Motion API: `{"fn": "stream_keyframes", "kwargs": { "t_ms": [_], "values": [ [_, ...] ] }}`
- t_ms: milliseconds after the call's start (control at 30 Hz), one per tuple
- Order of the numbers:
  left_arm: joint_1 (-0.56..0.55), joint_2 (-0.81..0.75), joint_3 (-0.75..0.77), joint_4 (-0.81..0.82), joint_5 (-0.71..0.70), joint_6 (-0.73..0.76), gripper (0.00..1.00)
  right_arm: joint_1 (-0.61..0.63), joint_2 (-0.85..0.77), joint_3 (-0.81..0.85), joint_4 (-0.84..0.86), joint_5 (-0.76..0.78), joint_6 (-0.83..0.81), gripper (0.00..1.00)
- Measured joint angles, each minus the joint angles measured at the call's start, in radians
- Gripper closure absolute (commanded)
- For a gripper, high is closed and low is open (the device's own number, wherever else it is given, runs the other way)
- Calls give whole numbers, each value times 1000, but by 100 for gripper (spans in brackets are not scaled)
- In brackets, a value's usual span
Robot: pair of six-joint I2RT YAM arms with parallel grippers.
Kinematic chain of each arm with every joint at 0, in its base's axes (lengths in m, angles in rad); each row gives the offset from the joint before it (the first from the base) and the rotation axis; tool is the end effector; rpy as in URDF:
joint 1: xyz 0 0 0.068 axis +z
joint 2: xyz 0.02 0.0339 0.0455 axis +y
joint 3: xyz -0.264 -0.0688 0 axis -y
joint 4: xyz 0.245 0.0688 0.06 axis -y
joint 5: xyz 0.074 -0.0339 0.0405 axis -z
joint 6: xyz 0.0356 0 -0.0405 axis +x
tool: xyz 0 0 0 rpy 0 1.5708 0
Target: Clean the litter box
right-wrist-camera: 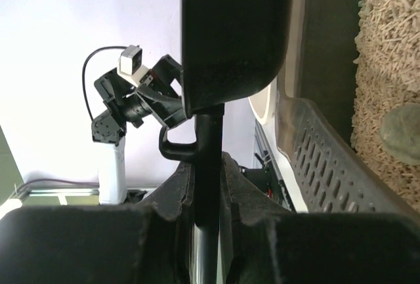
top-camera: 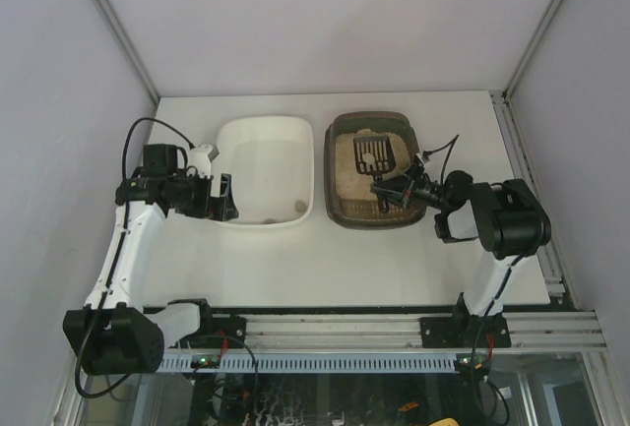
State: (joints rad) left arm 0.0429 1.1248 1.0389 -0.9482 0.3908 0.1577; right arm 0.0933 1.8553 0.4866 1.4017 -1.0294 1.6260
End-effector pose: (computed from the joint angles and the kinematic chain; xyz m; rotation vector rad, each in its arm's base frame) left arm 0.2104 -0.0045 0.2986 0.2836 2.5272 -0.4301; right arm 0.2902 0.0578 0.1420 0.4739 1.9588 2.0046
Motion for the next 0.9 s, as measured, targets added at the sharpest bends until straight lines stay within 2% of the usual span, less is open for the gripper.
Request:
{"fn": "stream_keyframes", "kwargs": {
  "t_ms": [33,133,267,433,567,700,767,900],
  "values": [
    [3,0,0,0,3,0,0,3,-9,4,-24,3,-10,100],
    [25,5,1,-6,36,1,0,62,-92,56,-233,19,-110,100],
    [66,18,1,-17,92,2,0,188,-247,240,-727,98,-396,100],
    [92,18,1,-21,134,3,0,309,-321,489,-1189,255,-686,100],
    [92,18,1,-23,145,3,0,403,-276,681,-1529,434,-854,100],
    [93,18,1,-23,145,3,0,504,-168,902,-1812,698,-992,100],
    [93,18,1,-23,145,3,0,599,-122,978,-1907,807,-1040,100],
    [93,17,1,-23,145,3,0,713,-13,1120,-2045,1008,-1128,100]
  ]
}}
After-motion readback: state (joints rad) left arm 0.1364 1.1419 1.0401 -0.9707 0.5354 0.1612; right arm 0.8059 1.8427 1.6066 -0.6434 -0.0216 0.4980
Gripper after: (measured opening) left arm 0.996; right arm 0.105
